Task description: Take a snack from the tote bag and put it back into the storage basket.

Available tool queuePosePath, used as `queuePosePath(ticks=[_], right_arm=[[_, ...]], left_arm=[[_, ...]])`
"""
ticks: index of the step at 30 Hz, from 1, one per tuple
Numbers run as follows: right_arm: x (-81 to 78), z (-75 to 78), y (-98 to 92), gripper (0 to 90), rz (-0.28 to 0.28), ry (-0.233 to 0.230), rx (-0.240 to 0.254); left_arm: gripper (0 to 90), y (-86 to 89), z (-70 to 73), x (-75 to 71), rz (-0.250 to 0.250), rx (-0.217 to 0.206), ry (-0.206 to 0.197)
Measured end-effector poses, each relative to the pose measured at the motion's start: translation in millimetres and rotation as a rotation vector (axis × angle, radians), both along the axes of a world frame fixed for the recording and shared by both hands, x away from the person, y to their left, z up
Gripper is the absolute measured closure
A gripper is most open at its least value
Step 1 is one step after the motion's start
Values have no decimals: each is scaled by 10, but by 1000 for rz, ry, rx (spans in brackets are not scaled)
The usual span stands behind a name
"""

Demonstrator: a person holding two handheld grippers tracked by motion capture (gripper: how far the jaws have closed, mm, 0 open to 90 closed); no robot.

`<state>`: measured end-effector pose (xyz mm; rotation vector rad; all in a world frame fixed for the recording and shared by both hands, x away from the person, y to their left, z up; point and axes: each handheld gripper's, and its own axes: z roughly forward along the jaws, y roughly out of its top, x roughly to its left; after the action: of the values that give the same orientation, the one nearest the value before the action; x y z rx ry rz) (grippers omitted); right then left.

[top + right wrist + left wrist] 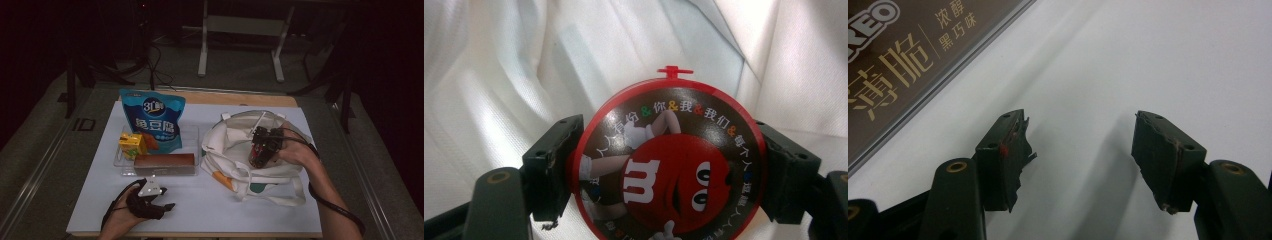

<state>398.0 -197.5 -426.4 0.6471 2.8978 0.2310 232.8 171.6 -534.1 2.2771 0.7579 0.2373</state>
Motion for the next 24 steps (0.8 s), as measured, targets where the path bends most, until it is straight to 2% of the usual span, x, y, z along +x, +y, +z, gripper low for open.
queuePosePath(ticks=[19,24], right_arm=[[-60,200,135,233,65,-31,14],[-59,235,159,233,65,-34,16]], left_arm=[[388,0,0,0,0,-1,0],[387,2,0,1,-2,0,-1]])
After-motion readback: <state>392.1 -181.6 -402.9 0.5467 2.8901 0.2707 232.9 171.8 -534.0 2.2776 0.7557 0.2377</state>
